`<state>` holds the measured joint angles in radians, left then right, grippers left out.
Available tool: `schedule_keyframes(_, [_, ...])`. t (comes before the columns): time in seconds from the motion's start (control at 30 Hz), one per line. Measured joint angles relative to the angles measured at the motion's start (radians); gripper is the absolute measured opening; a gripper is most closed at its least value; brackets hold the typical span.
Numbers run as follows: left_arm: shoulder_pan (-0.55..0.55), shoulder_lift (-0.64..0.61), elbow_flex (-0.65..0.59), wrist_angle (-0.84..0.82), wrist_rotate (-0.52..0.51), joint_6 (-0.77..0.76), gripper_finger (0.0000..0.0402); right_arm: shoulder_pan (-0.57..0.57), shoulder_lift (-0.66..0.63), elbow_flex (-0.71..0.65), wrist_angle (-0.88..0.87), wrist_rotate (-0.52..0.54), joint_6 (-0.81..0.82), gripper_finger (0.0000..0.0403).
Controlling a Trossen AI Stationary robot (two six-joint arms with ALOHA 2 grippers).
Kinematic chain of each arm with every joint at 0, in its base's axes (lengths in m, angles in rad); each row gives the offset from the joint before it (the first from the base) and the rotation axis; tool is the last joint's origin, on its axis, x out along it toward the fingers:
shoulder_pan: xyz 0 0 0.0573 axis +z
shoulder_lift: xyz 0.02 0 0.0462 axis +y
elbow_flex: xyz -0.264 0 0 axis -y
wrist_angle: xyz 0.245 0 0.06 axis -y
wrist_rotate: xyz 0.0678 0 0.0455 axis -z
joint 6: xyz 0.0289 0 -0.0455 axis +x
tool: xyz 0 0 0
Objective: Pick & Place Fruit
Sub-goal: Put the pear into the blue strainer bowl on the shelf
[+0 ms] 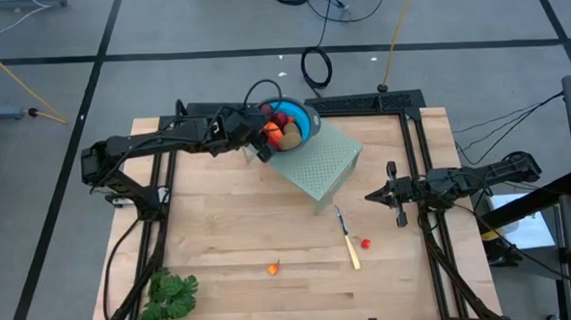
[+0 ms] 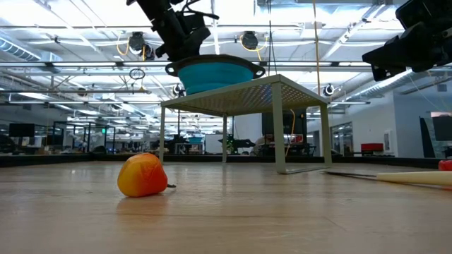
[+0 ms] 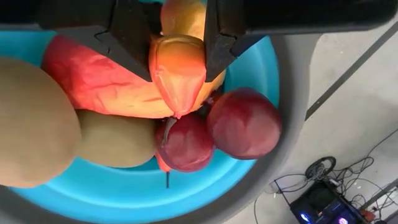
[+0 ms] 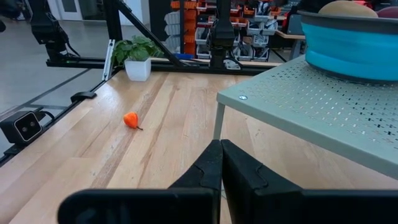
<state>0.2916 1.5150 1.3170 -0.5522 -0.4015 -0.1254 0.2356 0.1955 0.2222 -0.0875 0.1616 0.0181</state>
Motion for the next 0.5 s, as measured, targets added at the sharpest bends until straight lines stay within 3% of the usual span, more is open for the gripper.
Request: schedule_keyframes(0.5, [0.001,-0.011,0.018,0.030,-0.047,0.007,0.0234,0.000,0.000,0.000,0.000,0.000,0.000,0.0000])
